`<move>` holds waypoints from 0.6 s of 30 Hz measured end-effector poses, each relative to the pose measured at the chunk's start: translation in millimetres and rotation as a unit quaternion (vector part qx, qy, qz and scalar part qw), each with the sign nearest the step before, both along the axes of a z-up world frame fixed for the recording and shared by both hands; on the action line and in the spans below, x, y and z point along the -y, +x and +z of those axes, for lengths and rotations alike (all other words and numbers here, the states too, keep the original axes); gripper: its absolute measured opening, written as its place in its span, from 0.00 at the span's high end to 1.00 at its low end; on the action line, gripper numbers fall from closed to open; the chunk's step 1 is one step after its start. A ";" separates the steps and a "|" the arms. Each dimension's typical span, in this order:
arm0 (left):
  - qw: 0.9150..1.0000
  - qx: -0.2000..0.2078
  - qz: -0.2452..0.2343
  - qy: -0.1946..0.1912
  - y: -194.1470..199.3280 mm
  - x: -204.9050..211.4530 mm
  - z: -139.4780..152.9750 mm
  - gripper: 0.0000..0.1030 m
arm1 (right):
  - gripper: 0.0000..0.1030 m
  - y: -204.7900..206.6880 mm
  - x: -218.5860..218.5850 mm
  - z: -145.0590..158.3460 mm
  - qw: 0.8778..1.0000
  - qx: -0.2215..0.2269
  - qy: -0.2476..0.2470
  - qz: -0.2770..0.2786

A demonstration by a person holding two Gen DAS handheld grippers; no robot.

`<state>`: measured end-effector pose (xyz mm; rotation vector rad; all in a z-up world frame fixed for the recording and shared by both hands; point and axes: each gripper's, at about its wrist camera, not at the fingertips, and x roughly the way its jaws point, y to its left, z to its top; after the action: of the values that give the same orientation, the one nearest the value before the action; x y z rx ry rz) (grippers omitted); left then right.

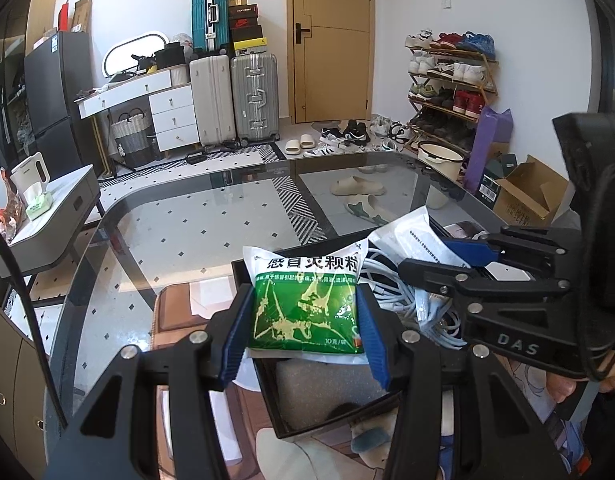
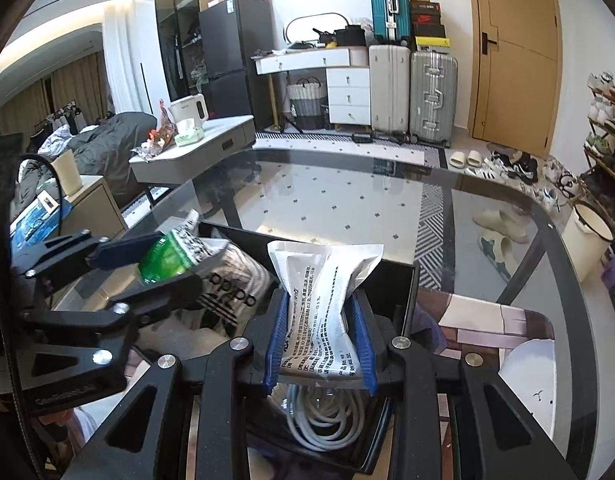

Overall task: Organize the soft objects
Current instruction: 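Lower both held packets into the black box and open both grippers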

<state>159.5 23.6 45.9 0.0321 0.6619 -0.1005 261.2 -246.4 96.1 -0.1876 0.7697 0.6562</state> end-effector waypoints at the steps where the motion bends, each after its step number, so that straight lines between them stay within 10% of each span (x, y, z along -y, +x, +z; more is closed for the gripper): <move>1: 1.000 0.000 -0.001 0.000 -0.2 -0.5 0.0 0.52 | 0.70 2.1 -0.1 -1.6 1.000 -0.002 0.000 -0.001; 8: 1.000 0.002 -0.009 0.003 -0.1 9.6 0.3 0.52 | 0.69 10.6 -1.9 -4.7 1.000 0.000 0.000 -0.014; 18: 1.000 0.002 -0.015 0.007 -0.5 11.5 -2.7 0.52 | 0.39 -9.0 1.4 5.3 0.999 0.046 -0.016 -0.011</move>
<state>159.1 12.1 43.2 0.0559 0.6583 -0.1245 252.3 -247.8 101.4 -0.2366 0.6928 0.6106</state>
